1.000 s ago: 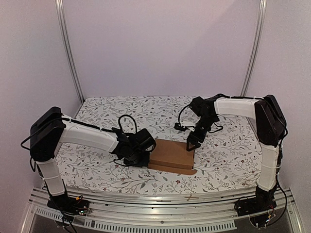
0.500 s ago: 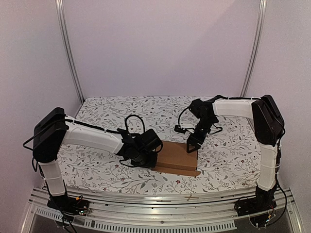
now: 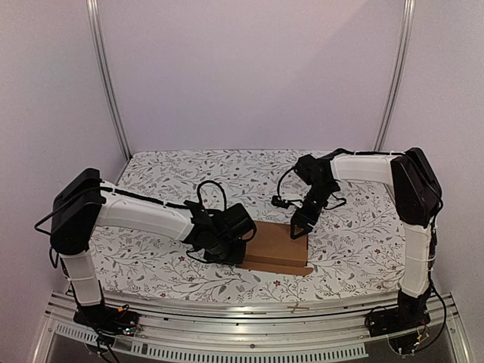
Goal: Fold the paper box
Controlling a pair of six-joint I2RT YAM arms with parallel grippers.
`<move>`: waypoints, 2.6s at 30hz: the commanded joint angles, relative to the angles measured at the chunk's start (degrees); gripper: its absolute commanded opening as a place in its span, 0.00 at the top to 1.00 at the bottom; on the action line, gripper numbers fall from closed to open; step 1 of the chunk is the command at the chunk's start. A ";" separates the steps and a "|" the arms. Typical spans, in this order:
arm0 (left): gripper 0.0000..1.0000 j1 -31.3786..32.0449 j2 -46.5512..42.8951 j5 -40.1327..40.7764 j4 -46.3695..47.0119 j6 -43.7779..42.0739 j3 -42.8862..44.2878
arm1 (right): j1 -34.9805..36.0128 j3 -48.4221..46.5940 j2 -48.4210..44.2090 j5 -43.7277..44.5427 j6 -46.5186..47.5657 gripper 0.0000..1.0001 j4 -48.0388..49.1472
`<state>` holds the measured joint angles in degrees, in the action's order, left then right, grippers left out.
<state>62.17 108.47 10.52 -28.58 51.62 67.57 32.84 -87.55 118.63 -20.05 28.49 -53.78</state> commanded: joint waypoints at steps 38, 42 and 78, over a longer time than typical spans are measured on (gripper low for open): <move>1.00 1.90 -3.82 5.52 -6.38 3.04 -0.53 | 0.06 -1.57 3.63 -0.25 -0.98 0.37 -2.56; 1.00 2.07 -1.65 4.41 -5.47 3.14 -0.08 | 0.06 -1.66 3.71 -0.38 -1.13 0.37 -2.61; 1.00 2.43 1.32 3.78 -2.91 0.95 3.27 | 0.05 -2.10 4.41 -0.86 -1.19 0.36 -3.52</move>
<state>64.27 109.23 15.38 -32.25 53.32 69.69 32.84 -89.52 120.40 -21.58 27.44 -56.21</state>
